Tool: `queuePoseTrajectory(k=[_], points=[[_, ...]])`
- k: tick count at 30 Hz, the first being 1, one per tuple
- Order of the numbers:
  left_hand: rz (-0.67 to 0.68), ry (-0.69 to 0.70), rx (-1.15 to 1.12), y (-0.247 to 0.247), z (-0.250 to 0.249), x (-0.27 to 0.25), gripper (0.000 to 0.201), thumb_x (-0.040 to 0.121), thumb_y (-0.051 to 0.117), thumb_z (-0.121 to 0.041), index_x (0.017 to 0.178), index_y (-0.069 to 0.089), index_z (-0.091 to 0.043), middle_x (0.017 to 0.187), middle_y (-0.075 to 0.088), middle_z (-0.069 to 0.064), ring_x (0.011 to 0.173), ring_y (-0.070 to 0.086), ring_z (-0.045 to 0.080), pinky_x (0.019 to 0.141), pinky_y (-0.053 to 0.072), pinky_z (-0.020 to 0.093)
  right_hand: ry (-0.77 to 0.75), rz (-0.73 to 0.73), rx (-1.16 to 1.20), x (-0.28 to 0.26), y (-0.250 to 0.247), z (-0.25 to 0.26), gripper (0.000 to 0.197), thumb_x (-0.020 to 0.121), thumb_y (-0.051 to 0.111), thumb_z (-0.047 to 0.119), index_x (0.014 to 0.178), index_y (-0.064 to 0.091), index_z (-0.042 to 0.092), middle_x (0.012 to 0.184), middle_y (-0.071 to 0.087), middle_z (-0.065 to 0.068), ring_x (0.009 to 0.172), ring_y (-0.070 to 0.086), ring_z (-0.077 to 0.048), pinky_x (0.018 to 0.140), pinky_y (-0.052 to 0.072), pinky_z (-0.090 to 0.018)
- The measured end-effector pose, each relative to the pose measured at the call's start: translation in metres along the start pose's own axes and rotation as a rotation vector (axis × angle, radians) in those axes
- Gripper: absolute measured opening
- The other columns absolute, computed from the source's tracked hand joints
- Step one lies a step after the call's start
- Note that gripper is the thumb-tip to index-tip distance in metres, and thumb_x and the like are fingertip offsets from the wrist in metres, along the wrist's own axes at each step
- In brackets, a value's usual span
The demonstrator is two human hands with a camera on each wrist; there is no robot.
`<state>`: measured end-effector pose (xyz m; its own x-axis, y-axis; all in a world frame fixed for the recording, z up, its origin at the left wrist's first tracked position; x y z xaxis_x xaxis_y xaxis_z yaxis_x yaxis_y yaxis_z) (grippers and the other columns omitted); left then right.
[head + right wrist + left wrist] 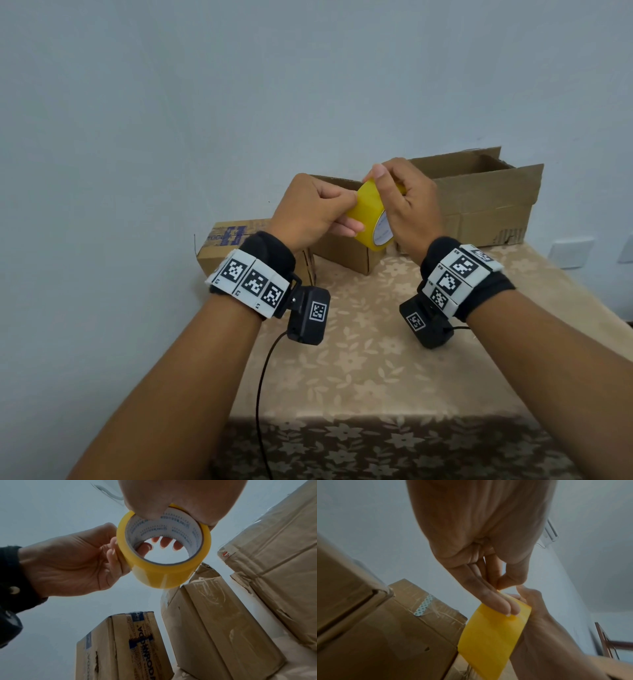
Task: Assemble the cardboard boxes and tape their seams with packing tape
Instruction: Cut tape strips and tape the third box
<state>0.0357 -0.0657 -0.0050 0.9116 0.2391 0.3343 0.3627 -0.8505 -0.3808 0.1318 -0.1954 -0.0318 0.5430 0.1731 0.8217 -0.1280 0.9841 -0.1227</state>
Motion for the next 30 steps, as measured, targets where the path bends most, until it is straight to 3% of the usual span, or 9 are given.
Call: queuePoseTrajectory(k=[7,9,13,17,22,24,26,28,30], points=[[0.012,0.006,-0.023,0.003,0.001,-0.002,0.019,0.099,0.064,-0.011,0.09,0.079,-0.004,0.072,0.076,0.014,0.069,0.076,0.025,0.067,0.065,0.033,-0.005,0.011,0.001,0.001,-0.003,0.0,0.045,0.104,0.046,0.042,0.09,0.071,0.007,0.084,0.064,0.001,0.081,0.059,-0.013,0.073,0.045,-0.03],[0.009,0.019,-0.006,0.004,0.002,-0.003,0.021,0.099,0.063,-0.008,0.086,0.079,-0.002,0.068,0.076,0.01,0.067,0.076,0.024,0.065,0.065,0.032,0.007,0.015,-0.002,0.0,-0.002,-0.001,0.046,0.104,0.045,0.043,0.09,0.071,0.008,0.084,0.065,0.0,0.081,0.059,-0.015,0.074,0.045,-0.032],[0.003,0.027,0.004,0.003,0.003,-0.002,0.022,0.098,0.06,-0.004,0.095,0.078,0.007,0.073,0.076,0.018,0.067,0.076,0.023,0.064,0.065,0.032,0.008,0.015,0.016,-0.001,-0.002,-0.001,0.047,0.104,0.044,0.043,0.089,0.071,0.007,0.085,0.066,-0.001,0.083,0.061,-0.016,0.075,0.046,-0.033],[0.006,0.02,-0.075,0.002,0.001,-0.002,0.017,0.099,0.065,-0.011,0.098,0.077,0.0,0.07,0.076,0.014,0.063,0.075,0.022,0.064,0.064,0.032,0.006,0.003,0.047,0.001,-0.004,0.004,0.046,0.103,0.047,0.043,0.091,0.073,0.007,0.087,0.068,-0.003,0.084,0.061,-0.014,0.075,0.047,-0.032],[-0.152,0.054,-0.172,0.003,0.001,-0.002,0.014,0.097,0.067,-0.008,0.096,0.077,0.002,0.073,0.075,0.013,0.065,0.075,0.023,0.063,0.064,0.032,0.126,-0.131,-0.002,0.001,-0.005,0.005,0.032,0.1,0.056,0.051,0.118,0.066,0.026,0.114,0.058,0.005,0.108,0.055,-0.013,0.092,0.046,-0.033],[-0.192,0.054,-0.211,0.005,0.002,0.0,0.015,0.097,0.067,-0.007,0.095,0.075,0.006,0.078,0.074,0.013,0.064,0.074,0.022,0.061,0.062,0.029,0.283,-0.211,0.051,0.0,-0.005,0.003,0.035,0.098,0.06,0.054,0.122,0.059,0.03,0.101,0.055,0.005,0.095,0.055,-0.007,0.085,0.046,-0.031],[-0.206,0.042,-0.233,0.007,0.003,0.001,0.017,0.099,0.064,-0.008,0.095,0.073,0.006,0.078,0.072,0.015,0.062,0.073,0.021,0.059,0.061,0.028,0.39,-0.194,0.172,-0.001,-0.001,0.003,0.038,0.1,0.059,0.052,0.125,0.059,0.023,0.085,0.057,0.0,0.074,0.057,-0.006,0.071,0.05,-0.037],[-0.205,0.025,-0.251,0.01,0.005,0.002,0.017,0.1,0.063,-0.011,0.096,0.071,0.003,0.075,0.07,0.013,0.06,0.071,0.019,0.059,0.06,0.027,0.402,-0.18,0.237,-0.001,0.003,0.008,0.034,0.104,0.056,0.046,0.127,0.06,0.022,0.088,0.064,-0.011,0.076,0.061,-0.013,0.077,0.056,-0.049],[-0.186,0.006,-0.273,0.016,0.007,0.002,0.016,0.101,0.061,-0.013,0.099,0.071,0.0,0.079,0.069,0.01,0.061,0.07,0.017,0.061,0.061,0.027,0.378,-0.172,0.339,-0.001,0.008,0.016,0.028,0.108,0.05,0.035,0.131,0.06,0.021,0.093,0.071,-0.013,0.083,0.067,-0.013,0.081,0.059,-0.047]])
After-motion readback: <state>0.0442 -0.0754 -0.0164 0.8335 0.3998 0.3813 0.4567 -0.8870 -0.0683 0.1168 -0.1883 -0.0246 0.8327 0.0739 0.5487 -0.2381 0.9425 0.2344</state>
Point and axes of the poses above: each hand's wrist, its own x-axis towards the middle knuckle, its own y-axis out of the palm, z = x × y, the point moved 5 cm from there along x, towards the middle knuckle
